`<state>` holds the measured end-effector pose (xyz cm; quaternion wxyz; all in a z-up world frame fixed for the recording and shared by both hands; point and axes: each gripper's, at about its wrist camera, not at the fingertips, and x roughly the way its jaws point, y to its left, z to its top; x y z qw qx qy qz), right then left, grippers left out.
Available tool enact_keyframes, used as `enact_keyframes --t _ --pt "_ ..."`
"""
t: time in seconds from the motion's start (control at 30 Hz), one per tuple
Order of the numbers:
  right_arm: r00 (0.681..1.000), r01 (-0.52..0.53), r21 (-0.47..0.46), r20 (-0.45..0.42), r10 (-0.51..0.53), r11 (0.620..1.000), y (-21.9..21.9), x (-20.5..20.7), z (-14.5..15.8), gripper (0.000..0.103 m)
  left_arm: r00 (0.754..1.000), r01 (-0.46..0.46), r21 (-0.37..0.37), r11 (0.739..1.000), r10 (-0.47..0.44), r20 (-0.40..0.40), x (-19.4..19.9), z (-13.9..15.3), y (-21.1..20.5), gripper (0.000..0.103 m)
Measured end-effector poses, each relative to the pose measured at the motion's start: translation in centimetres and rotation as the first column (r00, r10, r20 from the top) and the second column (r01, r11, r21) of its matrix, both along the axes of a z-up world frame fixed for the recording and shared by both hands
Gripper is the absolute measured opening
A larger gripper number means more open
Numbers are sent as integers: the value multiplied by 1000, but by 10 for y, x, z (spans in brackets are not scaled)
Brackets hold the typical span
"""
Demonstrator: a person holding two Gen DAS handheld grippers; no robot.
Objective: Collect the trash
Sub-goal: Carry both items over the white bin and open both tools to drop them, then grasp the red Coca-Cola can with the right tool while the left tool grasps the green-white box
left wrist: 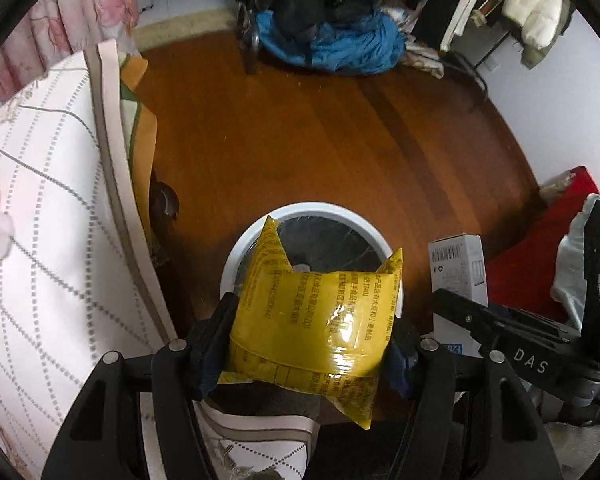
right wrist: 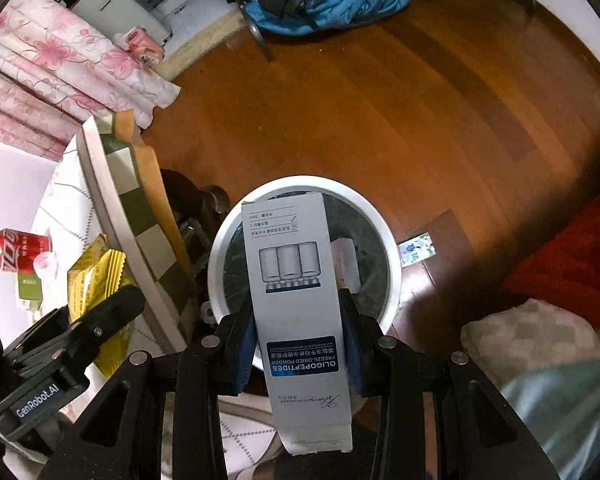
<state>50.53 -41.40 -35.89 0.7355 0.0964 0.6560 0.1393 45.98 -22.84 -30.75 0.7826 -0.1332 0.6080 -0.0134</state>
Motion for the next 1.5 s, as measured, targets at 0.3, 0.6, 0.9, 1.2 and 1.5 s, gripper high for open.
enact_keyframes --t 0.3,0.6,0.9,1.2,1.5 --pt "1000 15 -12 -24 -16 1000 -9 13 -21 95 1000 8 103 995 -8 -5 1 -1 -8 99" --pt "1000 -14 -175 10 16 984 -7 -3 -6 100 1000 10 189 982 -13 13 -8 0 -4 99" --pt "998 -16 -217 60 30 976 -7 -18 30 100 998 -11 211 977 -2 60 -19 28 -2 99" --pt "988 -7 -221 151 41 975 -4 -41 90 100 990 -41 221 974 10 142 -43 73 4 99" --pt "963 -8 -138 264 45 990 24 -68 168 100 962 -122 232 965 58 265 -74 142 36 99"
